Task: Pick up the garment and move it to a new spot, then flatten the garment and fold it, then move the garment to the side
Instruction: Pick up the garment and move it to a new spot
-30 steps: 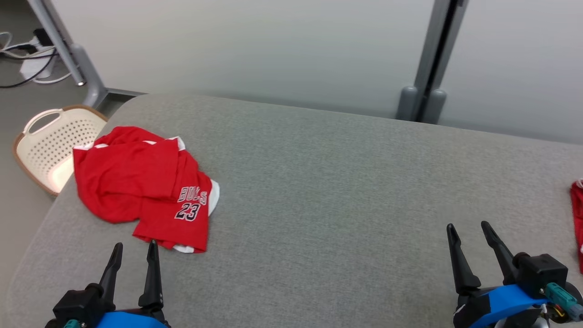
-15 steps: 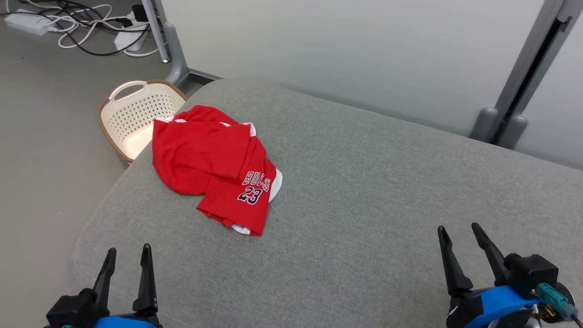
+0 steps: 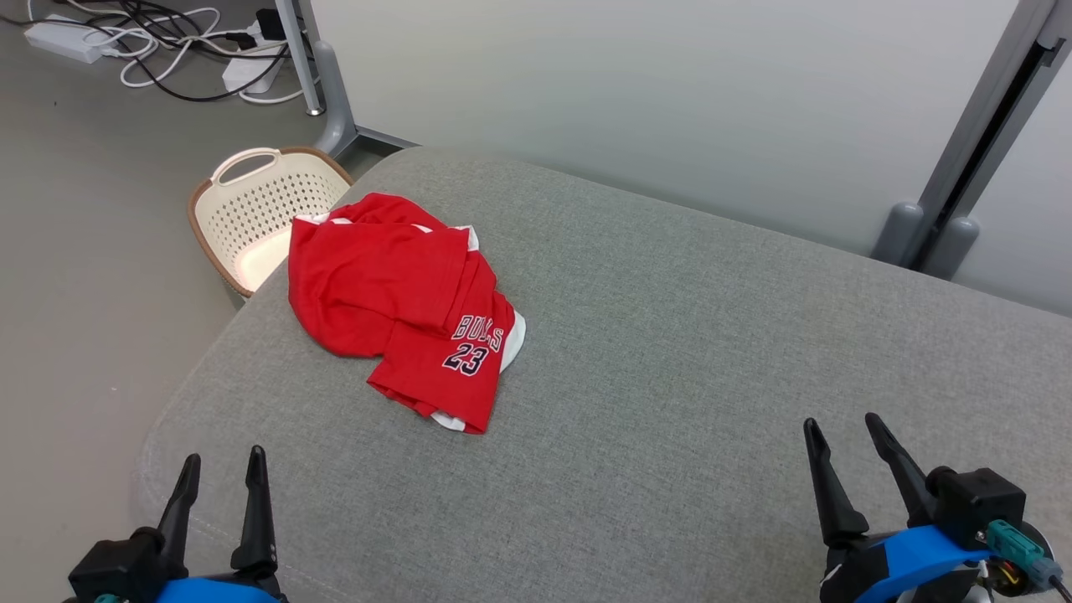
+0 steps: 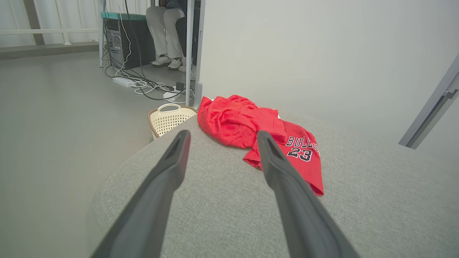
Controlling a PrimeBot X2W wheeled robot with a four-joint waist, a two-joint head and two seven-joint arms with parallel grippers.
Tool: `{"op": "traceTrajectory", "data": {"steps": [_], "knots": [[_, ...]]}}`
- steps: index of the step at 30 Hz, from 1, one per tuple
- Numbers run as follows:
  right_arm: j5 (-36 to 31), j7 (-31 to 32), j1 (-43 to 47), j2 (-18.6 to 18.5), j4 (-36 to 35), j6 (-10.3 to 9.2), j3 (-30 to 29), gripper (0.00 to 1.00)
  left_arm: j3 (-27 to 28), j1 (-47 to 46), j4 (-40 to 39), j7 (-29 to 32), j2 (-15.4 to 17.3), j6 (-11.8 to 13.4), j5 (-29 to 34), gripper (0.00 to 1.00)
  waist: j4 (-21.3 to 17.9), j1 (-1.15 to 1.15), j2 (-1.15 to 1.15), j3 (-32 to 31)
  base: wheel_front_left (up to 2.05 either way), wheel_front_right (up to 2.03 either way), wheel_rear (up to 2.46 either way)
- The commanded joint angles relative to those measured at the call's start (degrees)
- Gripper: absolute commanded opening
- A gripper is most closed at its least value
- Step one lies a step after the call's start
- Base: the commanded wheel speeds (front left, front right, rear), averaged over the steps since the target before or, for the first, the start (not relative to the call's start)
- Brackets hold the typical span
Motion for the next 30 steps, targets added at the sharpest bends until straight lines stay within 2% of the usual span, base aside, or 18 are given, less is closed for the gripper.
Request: {"op": "traceTrajectory", "data": {"steps": [1,8,13,20,26,30], "knots": [[0.02,0.07,-0.13,-0.01,-0.17,0.01,-0.04,1.00,0.28,-0.45,-0.48,0.37,0.44,0.15,-0.27,1.00,-0.23,0.00,0.00,0.11,0.00,0.00,0.00],[-0.52,0.47,-1.16,0.00,-1.38,0.01,0.47,1.00,0.83,-5.77,-2.92,5.02,2.32,-0.43,-1.82,1.00,-1.75,0.00,0.00,2.13,0.00,0.00,0.00],[-1.22,1.12,-1.91,-0.01,-3.24,0.01,0.45,1.00,2.64,-13.36,-2.88,11.48,4.13,-0.91,-5.21,1.00,-3.08,0.00,0.00,5.26,0.00,0.00,0.00],[-2.79,2.56,-5.09,-0.01,-5.55,0.01,1.90,1.00,9.31,-22.84,-0.02,21.01,7.92,2.43,-11.74,1.00,-7.51,0.00,0.00,11.91,0.00,0.00,0.00],[-3.99,3.61,-8.07,-0.84,-7.97,0.01,2.28,1.00,14.23,-26.88,1.59,26.69,11.17,3.48,-17.27,1.00,-12.29,0.00,0.00,19.81,0.00,0.00,0.00],[-4.37,4.09,-10.01,-1.64,-9.84,0.01,2.39,1.00,17.55,-28.64,2.99,30.47,12.81,5.64,-20.64,1.00,-15.40,0.00,0.00,25.37,0.00,0.00,0.00]]}}
